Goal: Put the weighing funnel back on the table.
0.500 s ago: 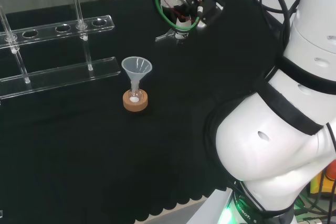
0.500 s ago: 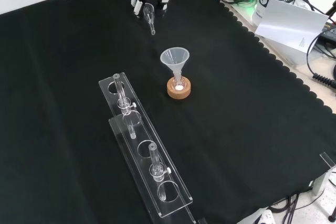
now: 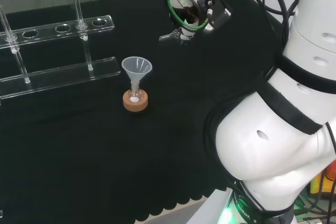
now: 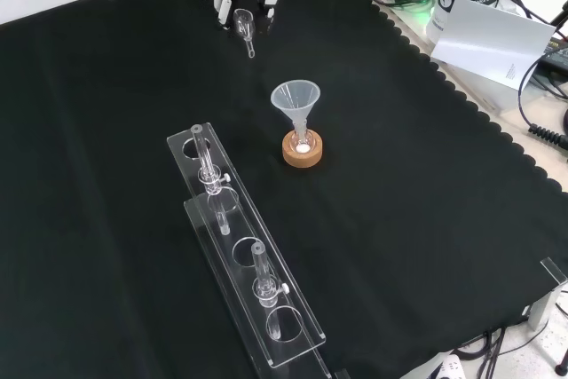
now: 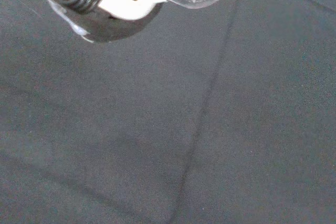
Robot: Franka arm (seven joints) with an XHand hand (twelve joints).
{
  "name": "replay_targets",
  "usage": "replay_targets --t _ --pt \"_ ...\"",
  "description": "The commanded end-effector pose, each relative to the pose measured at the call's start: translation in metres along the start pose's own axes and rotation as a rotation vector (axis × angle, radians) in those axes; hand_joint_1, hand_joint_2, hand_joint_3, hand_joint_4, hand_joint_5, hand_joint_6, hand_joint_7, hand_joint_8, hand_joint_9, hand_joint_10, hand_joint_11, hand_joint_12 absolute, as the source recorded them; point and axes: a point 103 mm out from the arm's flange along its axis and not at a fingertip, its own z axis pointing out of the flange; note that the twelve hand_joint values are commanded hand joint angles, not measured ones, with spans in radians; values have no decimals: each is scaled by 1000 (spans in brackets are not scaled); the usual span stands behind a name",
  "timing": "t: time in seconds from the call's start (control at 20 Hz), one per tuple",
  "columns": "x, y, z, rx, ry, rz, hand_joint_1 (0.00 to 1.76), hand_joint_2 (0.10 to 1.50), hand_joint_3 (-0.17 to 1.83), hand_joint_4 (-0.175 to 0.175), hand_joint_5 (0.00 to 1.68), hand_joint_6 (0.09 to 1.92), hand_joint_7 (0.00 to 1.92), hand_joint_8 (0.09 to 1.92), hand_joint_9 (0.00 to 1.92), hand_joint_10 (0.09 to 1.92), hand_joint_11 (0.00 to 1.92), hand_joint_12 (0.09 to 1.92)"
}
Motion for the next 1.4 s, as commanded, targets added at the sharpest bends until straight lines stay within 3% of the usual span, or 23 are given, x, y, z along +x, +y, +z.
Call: replay_targets --t 0.05,0.4,0.7,1.4 --pt "-3 20 53 27 130 -26 1134 741 557 62 1206 752 1268 408 1477 87 1232 744" --pt "-8 39 88 38 182 -31 1135 741 559 57 1206 753 1266 406 1476 87 1231 744" --pt "-13 46 98 17 191 -17 1136 741 559 52 1205 754 1265 406 1475 87 1231 743" --pt "-1 62 144 48 261 -39 1138 741 560 40 1204 757 1260 406 1471 87 1229 743"
